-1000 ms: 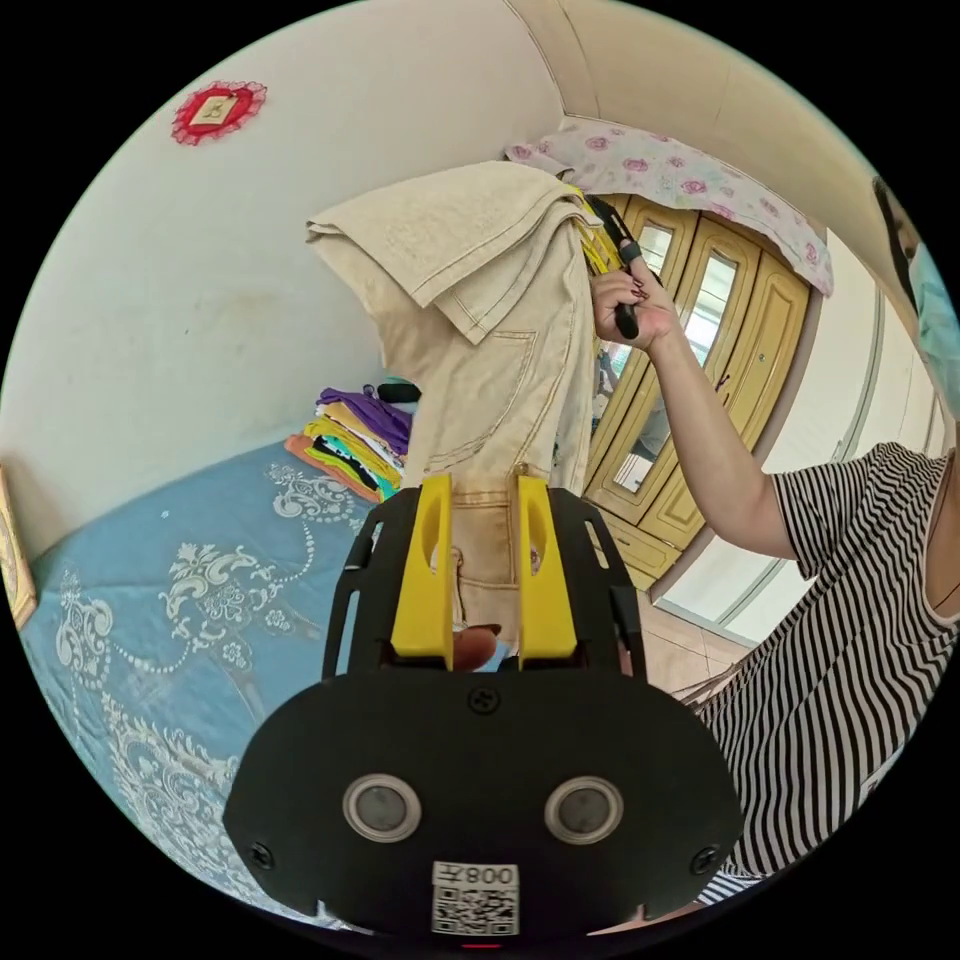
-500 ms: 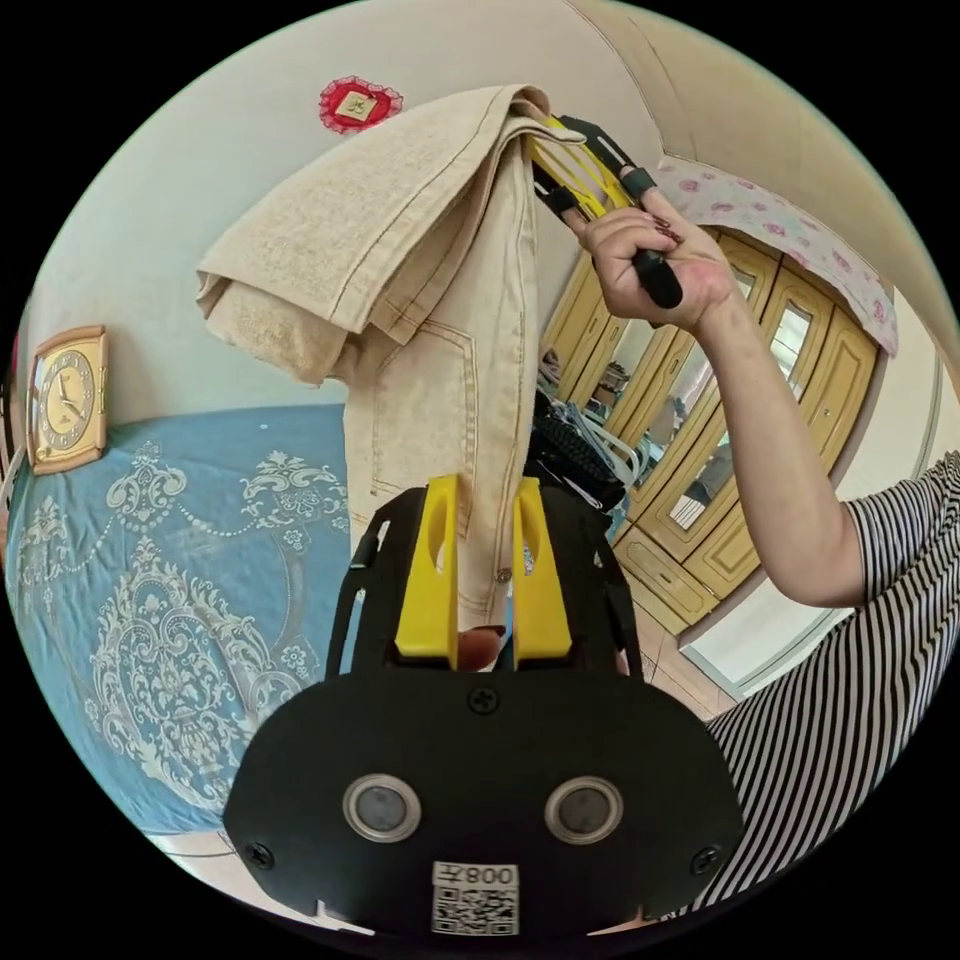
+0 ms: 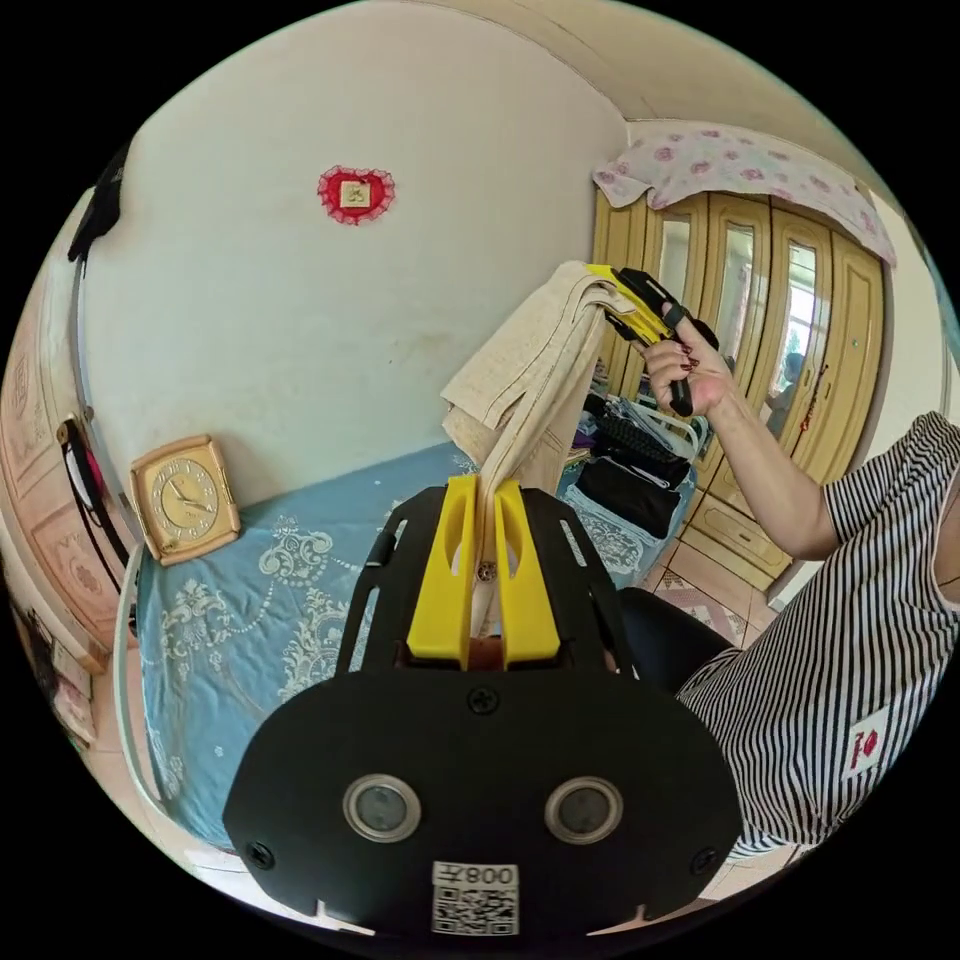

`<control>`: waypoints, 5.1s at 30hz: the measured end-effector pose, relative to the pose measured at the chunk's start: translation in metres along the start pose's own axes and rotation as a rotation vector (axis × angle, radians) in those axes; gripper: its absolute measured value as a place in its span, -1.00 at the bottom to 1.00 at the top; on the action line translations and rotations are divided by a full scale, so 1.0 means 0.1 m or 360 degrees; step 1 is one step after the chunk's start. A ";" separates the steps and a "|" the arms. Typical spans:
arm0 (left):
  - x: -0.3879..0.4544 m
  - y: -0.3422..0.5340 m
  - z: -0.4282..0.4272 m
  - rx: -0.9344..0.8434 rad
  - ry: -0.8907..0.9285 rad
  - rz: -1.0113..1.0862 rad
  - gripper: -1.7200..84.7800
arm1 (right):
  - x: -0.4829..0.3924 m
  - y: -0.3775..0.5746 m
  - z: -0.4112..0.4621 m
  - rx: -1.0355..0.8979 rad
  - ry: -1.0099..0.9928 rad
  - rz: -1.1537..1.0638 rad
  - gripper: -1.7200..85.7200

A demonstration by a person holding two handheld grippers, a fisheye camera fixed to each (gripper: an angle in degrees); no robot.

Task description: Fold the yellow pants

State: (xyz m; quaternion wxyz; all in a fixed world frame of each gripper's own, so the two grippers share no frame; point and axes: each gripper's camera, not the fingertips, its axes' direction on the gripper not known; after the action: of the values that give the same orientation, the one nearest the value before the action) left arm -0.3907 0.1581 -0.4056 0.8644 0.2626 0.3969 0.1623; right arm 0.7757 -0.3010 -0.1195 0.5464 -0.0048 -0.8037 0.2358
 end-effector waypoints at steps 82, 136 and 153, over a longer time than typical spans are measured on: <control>-3.81 0.92 -2.02 -0.0818 -0.0215 -0.1818 -0.74 | 4.43 0.33 4.09 -0.1661 0.1471 -0.0603 -0.79; -5.78 0.74 -2.63 -0.0971 -0.0635 -0.1771 -0.69 | 5.28 -1.37 4.13 -0.1743 0.1562 -0.0092 -0.73; -5.68 0.06 -2.50 -0.0684 -0.0677 -0.1380 -0.91 | 4.25 -2.61 3.05 -0.1278 0.1545 -0.0239 -0.95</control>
State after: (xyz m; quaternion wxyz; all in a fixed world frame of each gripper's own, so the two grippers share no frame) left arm -0.9430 -0.0336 -0.1977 0.9479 -0.0818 0.2426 -0.1893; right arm 0.4010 -0.5336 0.2643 0.8192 -0.2593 -0.4884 -0.1521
